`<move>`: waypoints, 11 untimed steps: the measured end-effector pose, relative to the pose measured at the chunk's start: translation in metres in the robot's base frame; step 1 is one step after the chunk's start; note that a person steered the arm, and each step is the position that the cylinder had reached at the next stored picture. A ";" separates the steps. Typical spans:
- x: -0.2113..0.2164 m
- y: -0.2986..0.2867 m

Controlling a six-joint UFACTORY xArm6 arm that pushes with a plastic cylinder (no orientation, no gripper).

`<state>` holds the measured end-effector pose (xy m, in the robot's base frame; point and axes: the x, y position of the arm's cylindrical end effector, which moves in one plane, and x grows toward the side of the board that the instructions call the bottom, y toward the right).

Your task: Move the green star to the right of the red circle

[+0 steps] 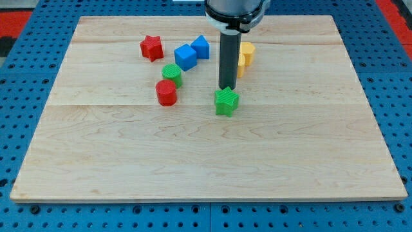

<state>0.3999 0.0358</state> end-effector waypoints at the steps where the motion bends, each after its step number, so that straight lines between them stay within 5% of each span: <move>1: 0.000 0.007; 3: 0.049 0.035; 8: 0.015 -0.084; 11: 0.077 -0.076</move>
